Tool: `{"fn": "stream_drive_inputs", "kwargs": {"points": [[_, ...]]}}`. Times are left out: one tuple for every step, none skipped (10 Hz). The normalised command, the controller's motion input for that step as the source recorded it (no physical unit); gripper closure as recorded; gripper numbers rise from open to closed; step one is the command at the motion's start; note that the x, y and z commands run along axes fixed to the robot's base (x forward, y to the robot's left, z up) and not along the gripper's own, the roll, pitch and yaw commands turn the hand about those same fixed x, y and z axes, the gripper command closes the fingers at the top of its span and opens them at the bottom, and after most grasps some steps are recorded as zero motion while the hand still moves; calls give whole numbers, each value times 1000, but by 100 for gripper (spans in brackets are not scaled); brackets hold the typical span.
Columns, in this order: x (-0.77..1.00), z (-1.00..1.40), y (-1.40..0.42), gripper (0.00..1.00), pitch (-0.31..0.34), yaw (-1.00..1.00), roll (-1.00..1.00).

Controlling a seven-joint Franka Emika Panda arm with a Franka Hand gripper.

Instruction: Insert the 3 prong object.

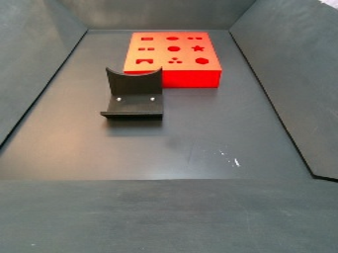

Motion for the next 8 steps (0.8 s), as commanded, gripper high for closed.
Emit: {"fn": "stream_drive_inputs", "kwargs": {"points": [[340, 0, 97, 100, 1, 163, 0], [317, 0, 217, 100, 0, 566, 26], [206, 0, 134, 100, -3, 711, 27], [106, 0, 83, 100, -1, 811, 27], [6, 0, 31, 100, -3, 914, 24], [0, 0, 0, 100, -6, 1000, 20], [14, 29, 9, 100, 0, 923, 61], [331, 203, 189, 100, 50, 591, 131]]}}
